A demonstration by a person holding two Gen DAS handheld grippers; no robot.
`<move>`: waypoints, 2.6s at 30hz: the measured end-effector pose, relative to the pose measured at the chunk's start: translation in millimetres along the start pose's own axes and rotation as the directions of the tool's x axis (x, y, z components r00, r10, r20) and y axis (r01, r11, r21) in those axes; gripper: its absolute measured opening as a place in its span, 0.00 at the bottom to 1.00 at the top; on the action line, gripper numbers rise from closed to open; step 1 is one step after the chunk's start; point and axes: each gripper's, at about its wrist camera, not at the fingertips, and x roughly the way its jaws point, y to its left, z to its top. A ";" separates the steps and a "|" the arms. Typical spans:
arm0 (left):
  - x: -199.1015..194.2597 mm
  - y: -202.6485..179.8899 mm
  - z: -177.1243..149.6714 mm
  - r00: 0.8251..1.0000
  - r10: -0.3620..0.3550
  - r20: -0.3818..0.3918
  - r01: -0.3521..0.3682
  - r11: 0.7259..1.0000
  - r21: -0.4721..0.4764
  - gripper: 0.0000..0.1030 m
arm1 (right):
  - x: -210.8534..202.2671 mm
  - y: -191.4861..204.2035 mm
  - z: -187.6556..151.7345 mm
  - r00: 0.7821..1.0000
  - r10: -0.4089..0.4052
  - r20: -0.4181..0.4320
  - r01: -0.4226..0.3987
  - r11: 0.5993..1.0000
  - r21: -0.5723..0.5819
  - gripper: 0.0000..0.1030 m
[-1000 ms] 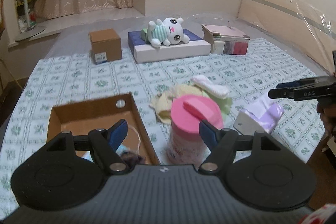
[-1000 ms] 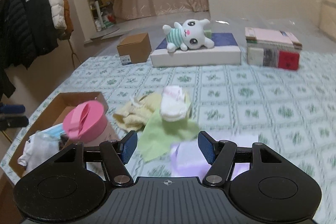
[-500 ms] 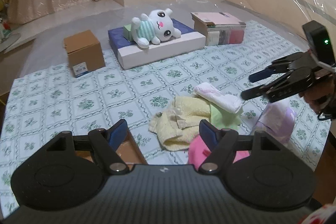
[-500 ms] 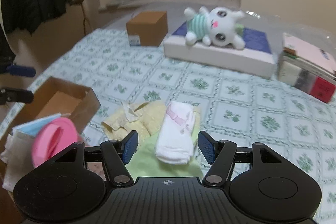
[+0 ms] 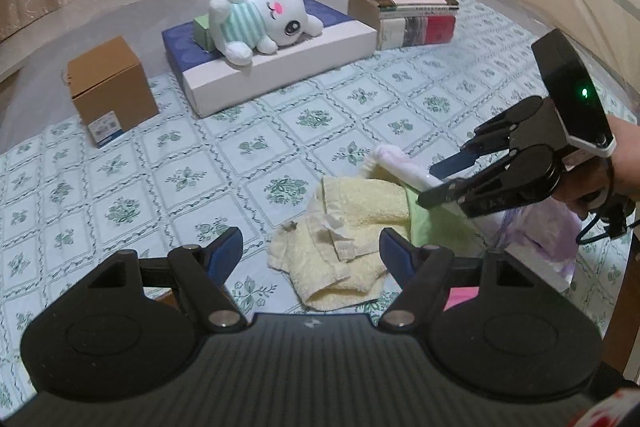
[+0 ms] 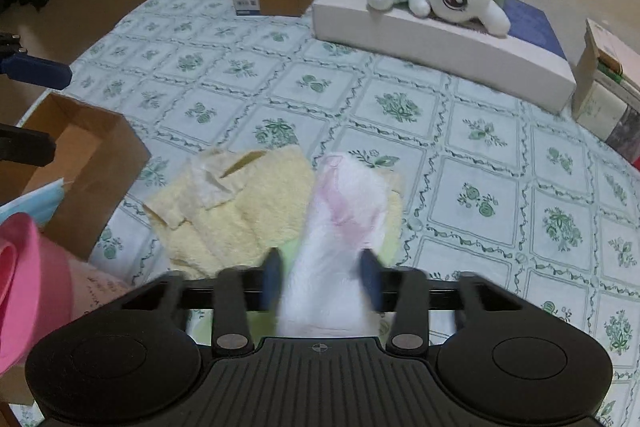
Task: Organize soft objects
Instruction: 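Grasp the white towel with the right tool and lift it, then grasp the lime green cloth with the left tool while the right tool holds the white towel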
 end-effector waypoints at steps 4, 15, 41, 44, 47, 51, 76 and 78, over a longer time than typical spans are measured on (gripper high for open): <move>12.0 -3.4 7.4 1.000 -0.016 -0.026 0.017 1.000 0.022 0.70 | -11.8 -12.2 -1.2 1.000 0.000 0.025 -0.001 0.999 0.034 0.16; 44.3 -48.6 40.8 0.990 -0.085 -0.110 0.102 0.982 0.160 0.70 | -66.6 -43.0 -1.1 0.990 -0.067 0.124 0.058 0.996 0.075 0.08; 162.4 -171.3 31.6 0.917 0.084 -0.389 0.226 0.695 0.682 0.20 | -81.7 -114.3 -56.5 0.985 -0.103 0.137 0.072 0.973 0.217 0.08; 156.8 -169.3 37.9 0.917 0.068 -0.392 0.227 0.718 0.657 0.08 | -85.5 -115.4 -59.5 0.984 -0.100 0.145 0.067 0.973 0.222 0.08; 146.6 -165.1 46.5 0.929 0.052 -0.366 0.203 0.754 0.624 0.07 | -91.5 -116.2 -61.9 0.983 -0.099 0.154 0.062 0.972 0.227 0.08; 124.3 -154.0 62.8 0.946 -0.002 -0.324 0.186 0.822 0.538 0.06 | -101.9 -114.9 -64.0 0.981 -0.100 0.168 0.059 0.971 0.234 0.08; 30.0 -83.1 89.3 0.992 0.004 -0.128 0.023 0.978 0.208 0.06 | -147.6 -65.9 -59.2 0.972 -0.059 0.229 0.010 0.978 0.209 0.08; 41.0 -78.8 84.0 0.988 0.034 -0.150 0.000 0.976 0.219 0.06 | -140.7 -63.9 -57.2 0.974 -0.051 0.221 0.006 0.979 0.202 0.08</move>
